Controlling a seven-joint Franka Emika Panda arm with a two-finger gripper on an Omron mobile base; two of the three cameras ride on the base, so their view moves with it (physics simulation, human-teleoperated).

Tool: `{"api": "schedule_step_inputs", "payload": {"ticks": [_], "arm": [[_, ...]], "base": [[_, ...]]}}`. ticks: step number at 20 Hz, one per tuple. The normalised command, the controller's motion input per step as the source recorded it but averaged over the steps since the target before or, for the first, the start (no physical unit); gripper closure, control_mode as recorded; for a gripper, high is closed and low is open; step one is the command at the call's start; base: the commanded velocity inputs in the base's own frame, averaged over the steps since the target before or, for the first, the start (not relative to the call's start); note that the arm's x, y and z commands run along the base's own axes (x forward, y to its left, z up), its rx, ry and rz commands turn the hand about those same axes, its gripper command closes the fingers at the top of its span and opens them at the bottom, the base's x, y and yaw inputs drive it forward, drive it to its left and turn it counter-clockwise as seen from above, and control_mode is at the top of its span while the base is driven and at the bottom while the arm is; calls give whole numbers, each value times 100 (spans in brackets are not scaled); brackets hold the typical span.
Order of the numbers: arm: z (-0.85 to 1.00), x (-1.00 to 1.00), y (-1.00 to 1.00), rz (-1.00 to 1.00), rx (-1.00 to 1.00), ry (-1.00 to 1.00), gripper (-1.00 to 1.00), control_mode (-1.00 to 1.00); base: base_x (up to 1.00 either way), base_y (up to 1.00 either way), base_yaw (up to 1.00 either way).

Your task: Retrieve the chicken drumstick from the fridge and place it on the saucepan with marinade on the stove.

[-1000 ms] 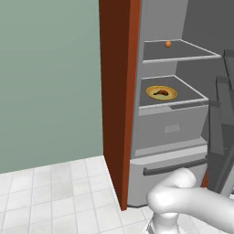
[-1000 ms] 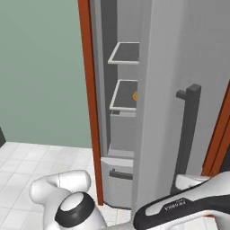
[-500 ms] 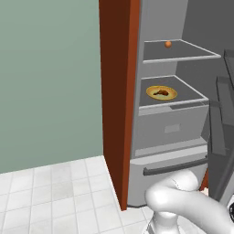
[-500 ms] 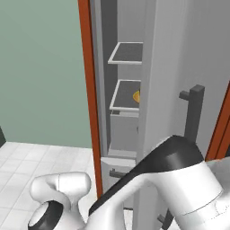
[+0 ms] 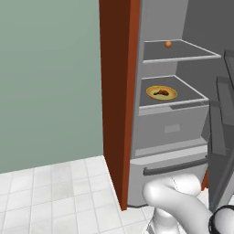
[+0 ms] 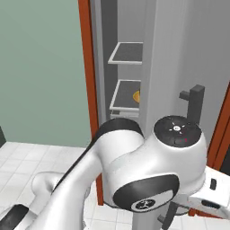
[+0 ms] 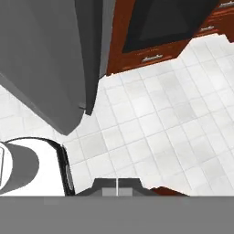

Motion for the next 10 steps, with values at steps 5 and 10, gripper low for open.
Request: {"api": "schedule_step_inputs", "payload": {"ticks": [5,10], "arm": [[56,-46,59,-38,-21,15,100,-100],[0,-84,100,-24,-37,0,100,-100]], "base": [[0,0,0],[0,0,0]]}}
